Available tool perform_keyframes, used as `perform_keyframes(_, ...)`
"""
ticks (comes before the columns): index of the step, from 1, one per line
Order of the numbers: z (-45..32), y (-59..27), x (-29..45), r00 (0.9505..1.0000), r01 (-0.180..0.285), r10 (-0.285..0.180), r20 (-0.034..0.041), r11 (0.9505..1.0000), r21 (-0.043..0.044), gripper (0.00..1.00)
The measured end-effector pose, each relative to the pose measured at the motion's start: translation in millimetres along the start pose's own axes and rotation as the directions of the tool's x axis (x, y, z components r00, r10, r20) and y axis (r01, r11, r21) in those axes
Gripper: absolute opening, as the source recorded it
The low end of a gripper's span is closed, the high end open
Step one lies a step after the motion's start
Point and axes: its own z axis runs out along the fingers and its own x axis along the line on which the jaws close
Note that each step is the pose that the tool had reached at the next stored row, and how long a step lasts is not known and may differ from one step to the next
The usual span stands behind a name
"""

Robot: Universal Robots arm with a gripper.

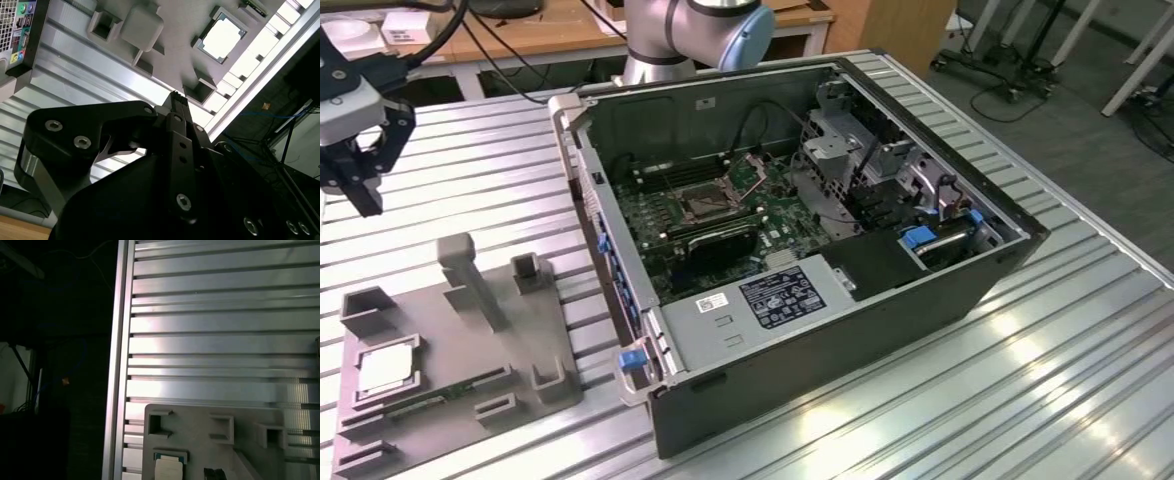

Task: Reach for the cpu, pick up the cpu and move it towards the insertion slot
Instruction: 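Reach for the cpu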

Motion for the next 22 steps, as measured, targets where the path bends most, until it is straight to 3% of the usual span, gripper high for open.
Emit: perform_keyframes(22, 0.6, 0.1, 5.6, 1.0000, 0.000, 0.000, 0.0000, 1.0000, 0.0000, 0.11)
